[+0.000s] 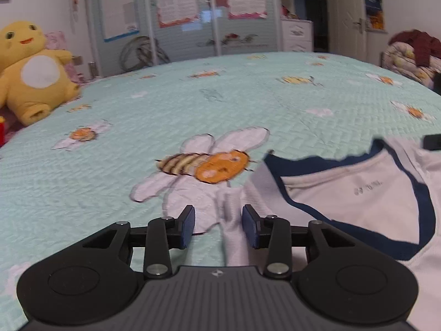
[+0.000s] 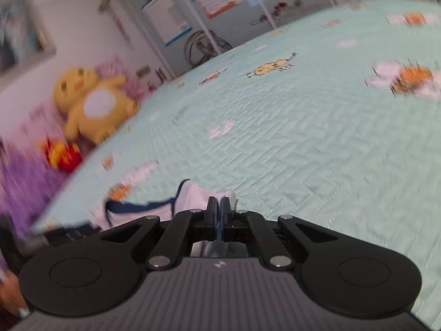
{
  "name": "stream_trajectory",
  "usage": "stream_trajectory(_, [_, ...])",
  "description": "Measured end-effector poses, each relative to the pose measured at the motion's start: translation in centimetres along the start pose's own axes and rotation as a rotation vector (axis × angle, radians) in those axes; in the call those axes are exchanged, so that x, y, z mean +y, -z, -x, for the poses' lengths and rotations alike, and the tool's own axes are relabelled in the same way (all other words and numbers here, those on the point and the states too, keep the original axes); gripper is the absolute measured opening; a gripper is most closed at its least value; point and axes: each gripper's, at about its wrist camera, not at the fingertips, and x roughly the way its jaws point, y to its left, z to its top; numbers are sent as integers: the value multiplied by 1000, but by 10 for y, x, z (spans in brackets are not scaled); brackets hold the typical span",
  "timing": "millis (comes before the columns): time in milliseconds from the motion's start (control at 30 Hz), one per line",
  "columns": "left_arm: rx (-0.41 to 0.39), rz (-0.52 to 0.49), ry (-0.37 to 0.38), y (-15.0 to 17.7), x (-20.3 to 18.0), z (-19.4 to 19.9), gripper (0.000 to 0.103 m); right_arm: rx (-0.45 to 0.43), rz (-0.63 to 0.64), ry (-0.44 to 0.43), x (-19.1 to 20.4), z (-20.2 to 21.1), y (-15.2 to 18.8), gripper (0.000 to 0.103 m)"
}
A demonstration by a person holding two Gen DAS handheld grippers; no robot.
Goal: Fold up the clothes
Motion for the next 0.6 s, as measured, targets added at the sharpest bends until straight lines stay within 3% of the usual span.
stream_trajectory(100, [-51,8,-50,-5,0,24,41,-29,-151,-51,-14,22,2,13])
stream_trajectory(167, [-102,-13,-30,-12,-8,43,41,-17,-218,-78,-18,37,11,13])
stream_trajectory(233, [-132,-33,54,-25,-24,58,41,9,-244,-96,-13,49,26,17])
stream_trajectory(333, [-92,7,292,-52,-54,63,43,40,-219,-96,3,67,55,30])
stream_trajectory(467, [-12,76,535,-78,-103,41,43,45,-186,-95,14,79,83,30])
stream_trajectory(533, [34,101,598,-86,-125,23,43,36,-176,-97,14,83,92,30])
stream_trajectory(600, [69,115,599,-89,-141,6,43,17,-160,-114,13,84,94,30])
